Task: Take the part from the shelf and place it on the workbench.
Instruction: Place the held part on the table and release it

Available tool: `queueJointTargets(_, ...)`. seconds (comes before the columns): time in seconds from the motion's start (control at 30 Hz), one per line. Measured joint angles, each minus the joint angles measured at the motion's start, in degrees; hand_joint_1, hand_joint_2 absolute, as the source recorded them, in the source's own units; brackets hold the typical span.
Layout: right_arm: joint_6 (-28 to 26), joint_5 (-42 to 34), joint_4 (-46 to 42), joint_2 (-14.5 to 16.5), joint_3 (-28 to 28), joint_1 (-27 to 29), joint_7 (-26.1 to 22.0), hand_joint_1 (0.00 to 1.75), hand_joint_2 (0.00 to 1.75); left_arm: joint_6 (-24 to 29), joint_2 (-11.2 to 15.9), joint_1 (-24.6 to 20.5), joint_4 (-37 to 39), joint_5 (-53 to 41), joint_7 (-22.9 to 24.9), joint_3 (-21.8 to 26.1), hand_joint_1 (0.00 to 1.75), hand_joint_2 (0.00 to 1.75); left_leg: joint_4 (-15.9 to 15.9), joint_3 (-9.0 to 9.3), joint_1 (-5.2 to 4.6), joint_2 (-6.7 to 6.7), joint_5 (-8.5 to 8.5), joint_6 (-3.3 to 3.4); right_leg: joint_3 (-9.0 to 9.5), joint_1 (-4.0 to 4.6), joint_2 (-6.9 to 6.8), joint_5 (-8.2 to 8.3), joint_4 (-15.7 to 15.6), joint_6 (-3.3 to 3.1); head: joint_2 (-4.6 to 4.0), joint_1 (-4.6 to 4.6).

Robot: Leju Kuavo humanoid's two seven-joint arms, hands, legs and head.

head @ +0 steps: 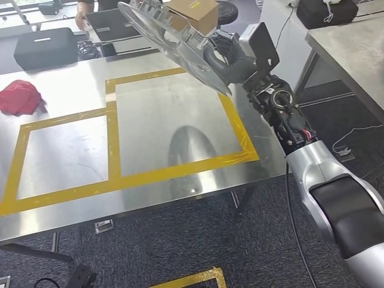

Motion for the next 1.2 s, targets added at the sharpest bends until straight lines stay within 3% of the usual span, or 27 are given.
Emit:
queueJointTargets(0.5,0.2,2.55,-0.02,1.49,1.8,-0.62,-0.08,1.75,1.75,0.01,0.0,-0.04,0.0,-0.26,0.0,0.0,0.0,1.75,0.29,-0.15,-0.07,-0.01,-0.04,-0.1,0.07,-0.08,-0.08,0.14,-0.07,0.16,0.0,0.01)
queueJointTargets(0.8,-0.62,8.54,0.66,4.57,3.97,-0.53,-0.51,1.75,1.75,0.07,-0.09,-0.19,0.0,-0.71,-0.04,0.0,0.0,1.75,0.3,-0.15,-0.08,0.02,-0.04,-0.1,0.07,-0.09,-0.05,0.16,-0.09,0.18,0.0,0.0)
queueJointTargets(1.2,-0.72,8.81,2.25,6.13,6.16,-0.67,-0.89,1.75,1.75,0.07,-0.15,-0.2,0.0,-0.73,-0.04,0.0,0.0,1.75,0.32,-0.16,-0.08,0.01,-0.05,-0.1,0.08,-0.08,-0.07,0.16,-0.1,0.18,0.0,0.01)
